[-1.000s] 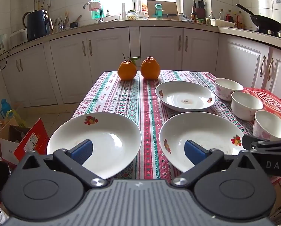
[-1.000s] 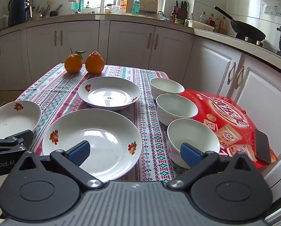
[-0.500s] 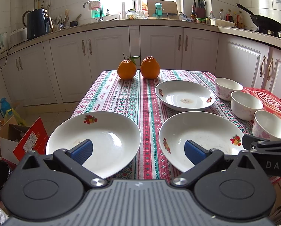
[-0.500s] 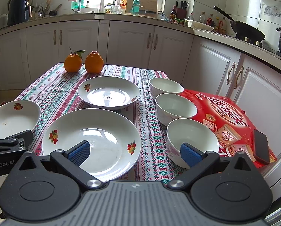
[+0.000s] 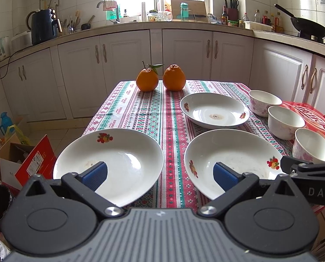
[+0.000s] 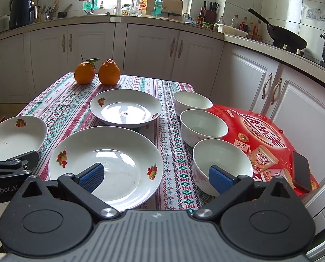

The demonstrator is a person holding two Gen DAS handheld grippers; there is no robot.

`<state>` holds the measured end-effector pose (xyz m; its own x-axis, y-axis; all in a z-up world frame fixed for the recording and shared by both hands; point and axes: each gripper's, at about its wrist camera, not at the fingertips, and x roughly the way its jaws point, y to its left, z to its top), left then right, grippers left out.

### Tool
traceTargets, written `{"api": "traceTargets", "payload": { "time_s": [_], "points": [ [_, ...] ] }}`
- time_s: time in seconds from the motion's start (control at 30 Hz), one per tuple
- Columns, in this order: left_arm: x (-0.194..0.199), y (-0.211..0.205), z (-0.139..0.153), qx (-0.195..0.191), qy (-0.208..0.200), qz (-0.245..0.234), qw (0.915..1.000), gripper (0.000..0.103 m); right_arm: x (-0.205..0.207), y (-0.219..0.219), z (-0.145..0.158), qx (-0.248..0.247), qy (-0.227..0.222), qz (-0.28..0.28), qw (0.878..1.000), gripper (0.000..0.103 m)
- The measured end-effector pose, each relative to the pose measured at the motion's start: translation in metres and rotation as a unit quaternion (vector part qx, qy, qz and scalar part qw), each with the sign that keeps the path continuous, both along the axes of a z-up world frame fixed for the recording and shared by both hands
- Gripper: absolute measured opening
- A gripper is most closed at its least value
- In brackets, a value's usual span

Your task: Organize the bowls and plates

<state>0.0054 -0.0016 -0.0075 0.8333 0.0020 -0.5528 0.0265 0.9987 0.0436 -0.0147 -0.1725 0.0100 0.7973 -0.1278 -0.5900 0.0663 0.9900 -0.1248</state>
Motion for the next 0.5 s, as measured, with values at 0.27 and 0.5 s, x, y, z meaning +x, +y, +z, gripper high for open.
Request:
{"api": "traceTargets", "payload": {
  "time_s": [0.27,0.5],
  "points": [
    [0.0001,-0.0001,-0.0005,0.0,0.001,0.0,1.0,0.102,0.0001,-0.0002,0.0001,-0.001,0.001,0.0,1.0,0.103],
    [0.0,0.0004,0.0002,0.0,0.001,0.0,1.0,0.102,-0.0001,-0.0007,0.0004,-0.001,0.001,-0.001,1.0,0.103]
  ]
}}
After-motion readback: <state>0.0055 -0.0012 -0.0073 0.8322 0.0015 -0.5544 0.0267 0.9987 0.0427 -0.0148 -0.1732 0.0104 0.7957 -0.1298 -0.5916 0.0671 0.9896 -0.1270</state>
